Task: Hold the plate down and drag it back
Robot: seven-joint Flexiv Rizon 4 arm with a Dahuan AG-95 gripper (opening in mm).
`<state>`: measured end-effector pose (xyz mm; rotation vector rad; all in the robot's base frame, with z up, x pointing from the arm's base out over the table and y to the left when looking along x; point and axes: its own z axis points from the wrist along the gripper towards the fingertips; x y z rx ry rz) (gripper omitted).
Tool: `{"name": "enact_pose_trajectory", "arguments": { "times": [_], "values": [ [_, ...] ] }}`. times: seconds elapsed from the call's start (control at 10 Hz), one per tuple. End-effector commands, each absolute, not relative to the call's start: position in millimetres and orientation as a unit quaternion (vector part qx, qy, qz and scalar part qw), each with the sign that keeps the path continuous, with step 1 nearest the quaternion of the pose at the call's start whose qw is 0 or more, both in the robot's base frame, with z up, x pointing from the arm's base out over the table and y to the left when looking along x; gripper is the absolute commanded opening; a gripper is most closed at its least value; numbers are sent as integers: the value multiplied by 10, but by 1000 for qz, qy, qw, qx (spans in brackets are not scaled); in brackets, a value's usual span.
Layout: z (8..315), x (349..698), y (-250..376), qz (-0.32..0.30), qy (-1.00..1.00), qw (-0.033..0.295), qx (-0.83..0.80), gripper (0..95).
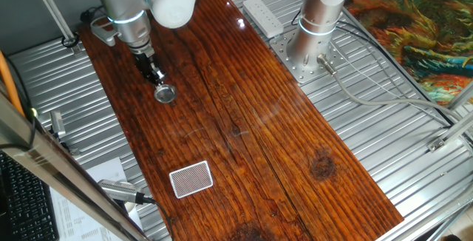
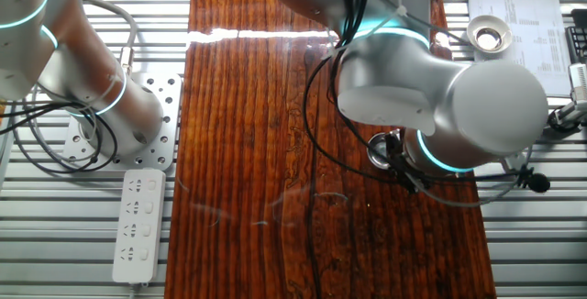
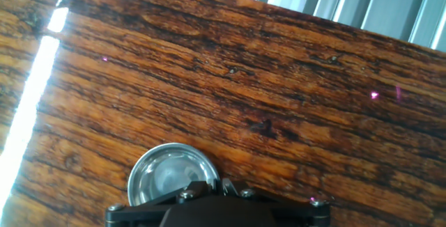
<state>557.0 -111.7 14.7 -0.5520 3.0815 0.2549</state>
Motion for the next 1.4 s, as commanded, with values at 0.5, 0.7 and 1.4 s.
{"name": "enact_pose_trajectory", "arguments": {
  "times": [0.5,0.7,1.4],
  "values": [
    [147,5549,-1183,72,980,-1,-186,0],
    [123,5539,-1205,72,980,0,-188,0],
    [149,5508,-1274,75,978,-2,-193,0]
  ]
}}
